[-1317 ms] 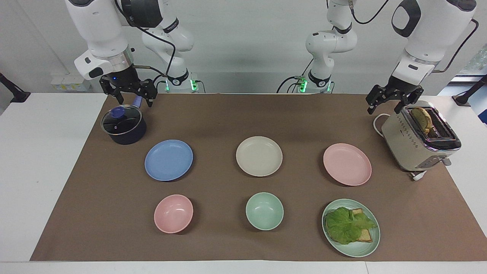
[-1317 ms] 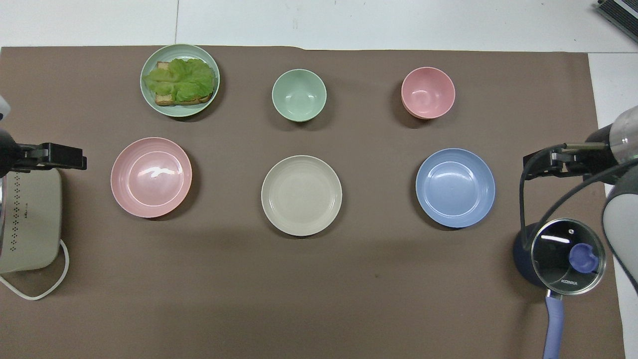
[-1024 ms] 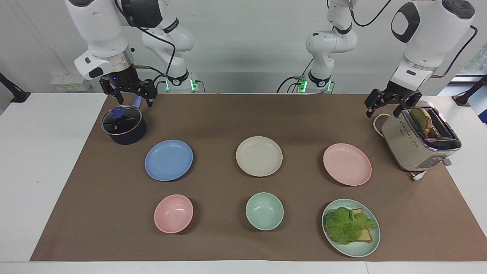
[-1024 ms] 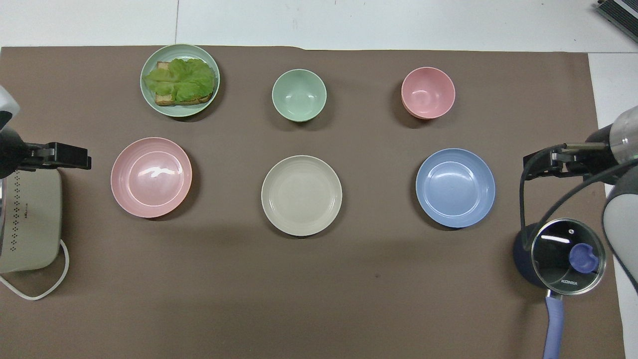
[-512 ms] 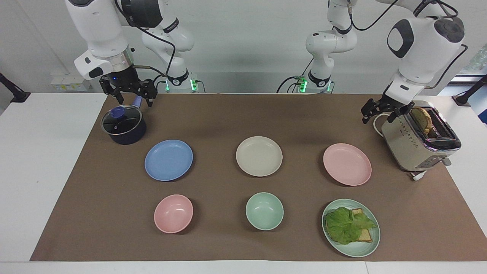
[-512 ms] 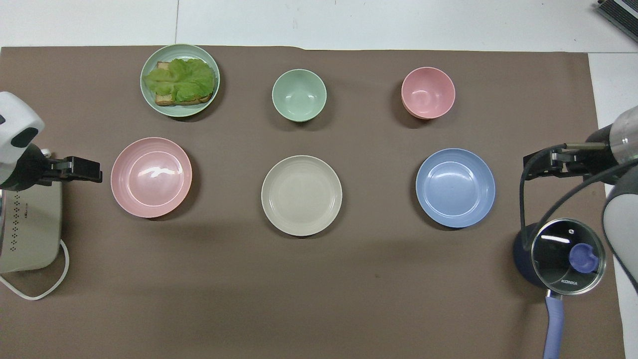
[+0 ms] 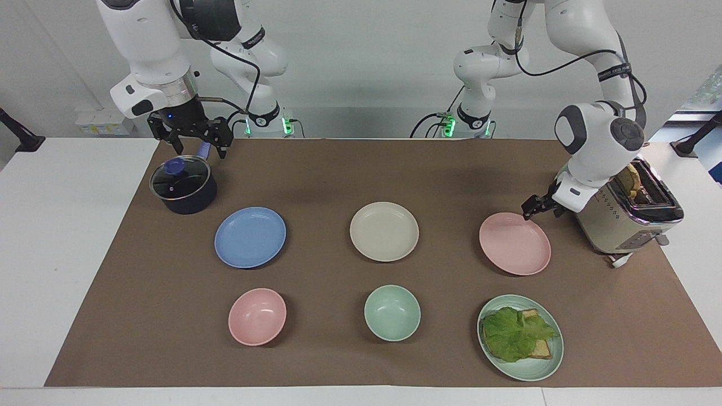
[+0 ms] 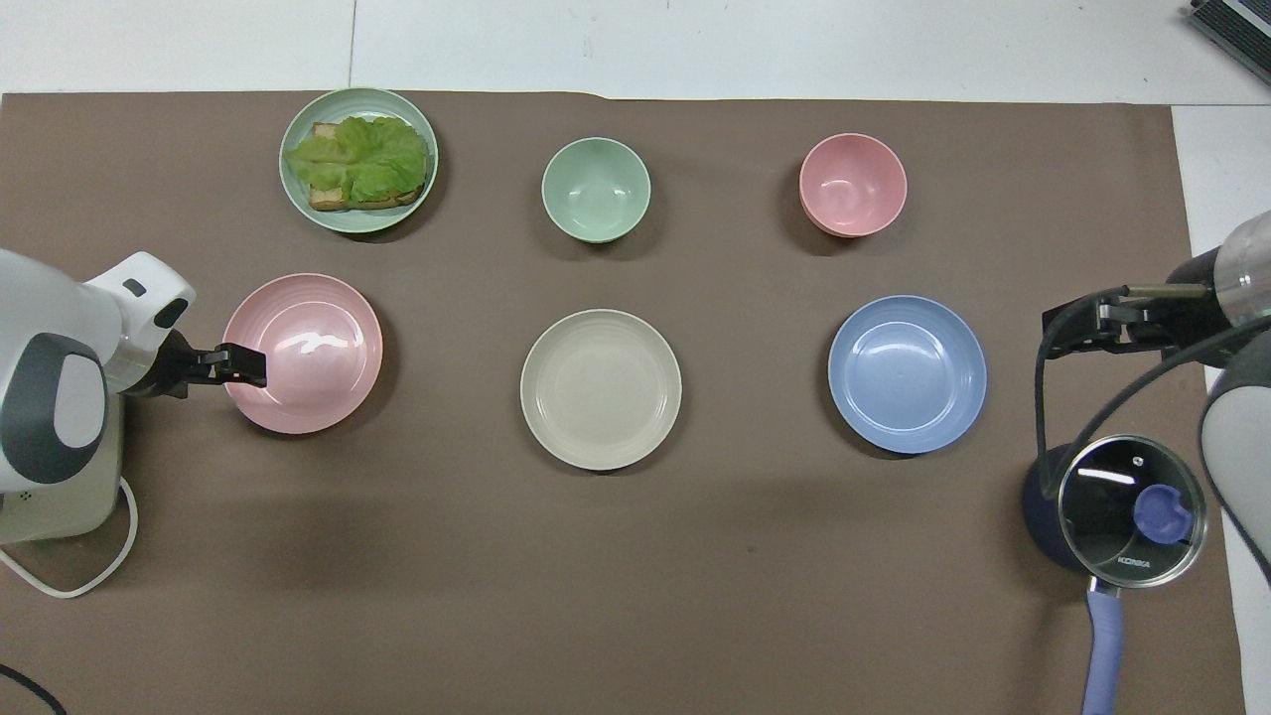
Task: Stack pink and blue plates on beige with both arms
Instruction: 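Grasp the pink plate rim with the left gripper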
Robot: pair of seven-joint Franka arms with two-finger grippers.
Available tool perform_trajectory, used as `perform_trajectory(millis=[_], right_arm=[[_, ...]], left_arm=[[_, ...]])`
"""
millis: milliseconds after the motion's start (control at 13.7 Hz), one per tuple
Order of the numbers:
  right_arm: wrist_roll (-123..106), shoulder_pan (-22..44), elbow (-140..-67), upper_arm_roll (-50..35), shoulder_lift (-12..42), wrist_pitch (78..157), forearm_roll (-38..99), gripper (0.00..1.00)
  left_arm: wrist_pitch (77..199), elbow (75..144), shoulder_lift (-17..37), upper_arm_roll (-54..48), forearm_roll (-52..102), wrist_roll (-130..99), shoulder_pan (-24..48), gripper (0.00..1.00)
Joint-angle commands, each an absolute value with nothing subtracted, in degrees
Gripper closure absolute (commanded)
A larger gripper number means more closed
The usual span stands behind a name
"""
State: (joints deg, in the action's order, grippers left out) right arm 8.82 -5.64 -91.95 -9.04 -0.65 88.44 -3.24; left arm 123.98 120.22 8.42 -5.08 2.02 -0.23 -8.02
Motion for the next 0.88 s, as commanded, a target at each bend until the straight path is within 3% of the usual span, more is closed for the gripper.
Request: perform_trajectory(millis=[0,293,366,439,585,659,805], right_arm=[[7.47,-6.33,-91.23,-9.23,-0.26,87.71,-1.93,0.0],[7.47,-6.33,-91.23,-9.23,-0.26,87.71,-1.93,0.0],[7.47,-6.33,-91.23,-9.23,-0.26,87.71,-1.93,0.0],[7.47,-6.33,-91.23,-9.23,-0.35,87.71,-1.93,0.0],[7.47,-6.33,-91.23,-9.23,-0.26,87.71,-1.93,0.0],[7.47,-6.33,-91.23,-9.23,-0.26,87.71,-1.93,0.0],[7.47,-6.33,-91.23,-9.23,-0.35,87.71,-1.93,0.0]], left_arm=[[126.74,122.43,8.61,-5.54,2.72,-0.09,-10.1,0.0],[125.77,123.92,8.88,-5.54,2.72,-5.25,-9.41,0.0],[125.51,124.01,8.88,-5.54,2.72,-7.01,-9.14,0.17],[124.64,124.1,8.7,-5.54,2.72,-7.64,-9.05,0.47],[124.1,124.1,8.53,-5.54,2.72,-7.73,-9.14,0.89],[124.1,124.01,8.53,-5.54,2.72,-7.73,-9.23,1.0],[122.71,123.23,8.79,-5.54,2.72,-7.65,-9.49,1.0]])
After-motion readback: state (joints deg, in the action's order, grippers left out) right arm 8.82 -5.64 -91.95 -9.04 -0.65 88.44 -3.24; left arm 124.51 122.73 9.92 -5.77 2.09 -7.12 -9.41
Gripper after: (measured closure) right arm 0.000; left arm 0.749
